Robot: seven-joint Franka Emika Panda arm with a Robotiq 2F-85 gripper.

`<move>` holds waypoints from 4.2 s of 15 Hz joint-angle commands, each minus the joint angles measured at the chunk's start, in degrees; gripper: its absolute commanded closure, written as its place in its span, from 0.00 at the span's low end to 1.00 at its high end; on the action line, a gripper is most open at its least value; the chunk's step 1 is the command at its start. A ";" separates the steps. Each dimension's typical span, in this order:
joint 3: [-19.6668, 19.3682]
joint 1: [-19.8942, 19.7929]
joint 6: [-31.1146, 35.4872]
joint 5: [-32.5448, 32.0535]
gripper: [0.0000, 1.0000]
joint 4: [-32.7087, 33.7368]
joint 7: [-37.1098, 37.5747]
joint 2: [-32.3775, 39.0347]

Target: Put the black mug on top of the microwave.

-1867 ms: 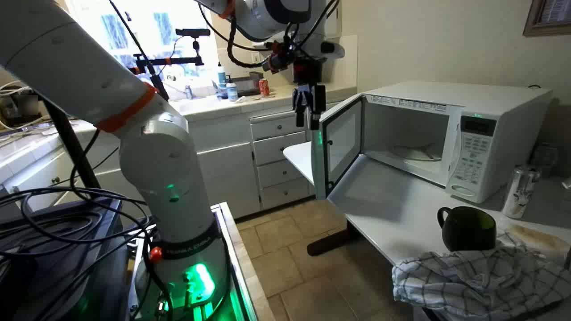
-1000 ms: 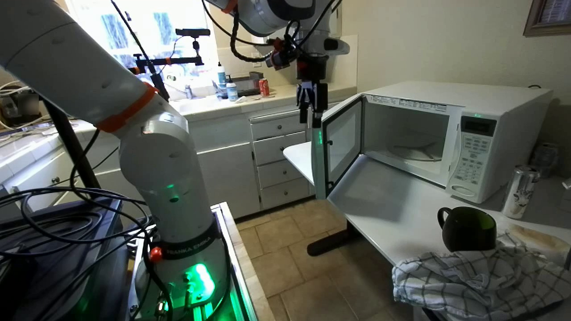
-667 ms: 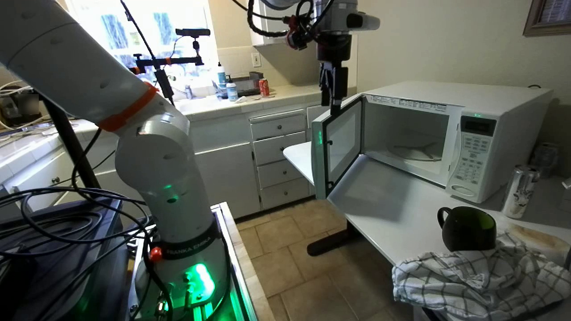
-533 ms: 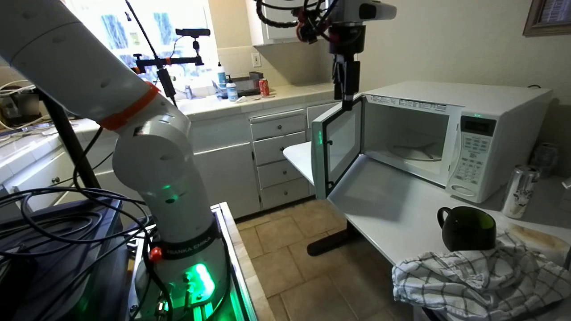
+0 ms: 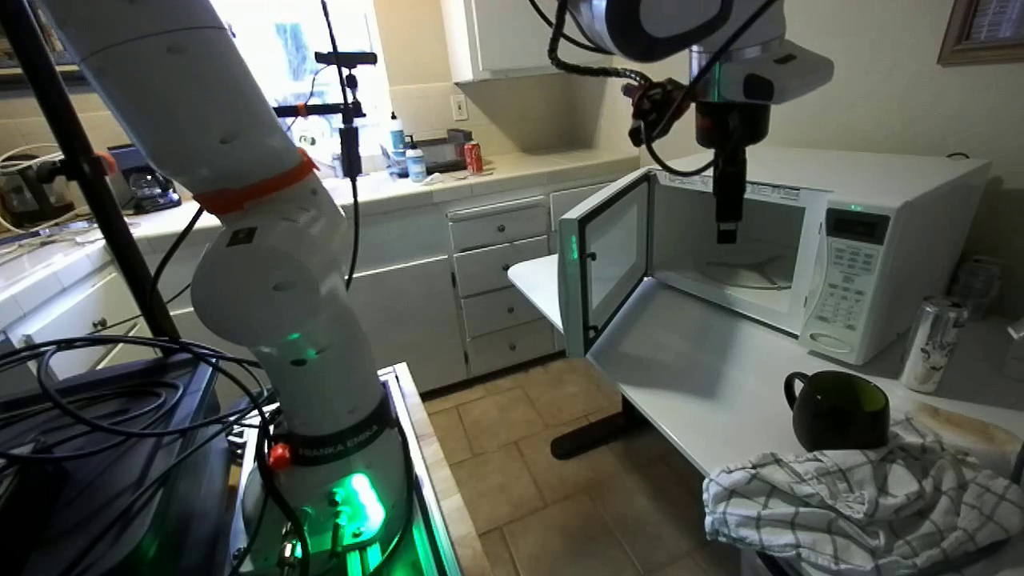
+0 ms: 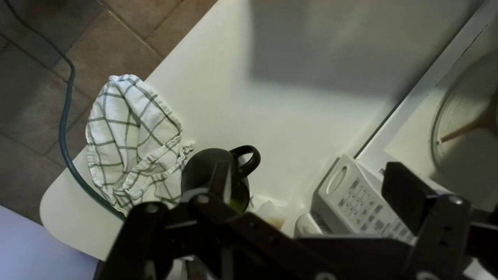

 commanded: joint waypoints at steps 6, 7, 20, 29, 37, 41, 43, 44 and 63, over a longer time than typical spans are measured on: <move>-0.49 -0.16 1.94 4.06 0.00 3.52 11.99 6.46; -0.53 0.09 2.59 5.15 0.00 4.96 14.18 8.36; -3.20 2.25 20.76 8.60 0.00 12.00 35.68 28.74; -4.89 4.39 21.47 6.86 0.00 15.10 41.16 35.16; -4.88 4.49 21.15 8.44 0.00 21.21 42.58 43.27; -4.23 3.45 19.17 9.82 0.00 23.43 42.65 45.61; -4.54 3.47 17.69 9.54 0.00 23.96 43.18 46.30; -4.32 3.16 17.16 9.75 0.02 24.17 42.93 46.52; -7.10 5.32 18.95 7.06 0.90 24.67 45.50 49.26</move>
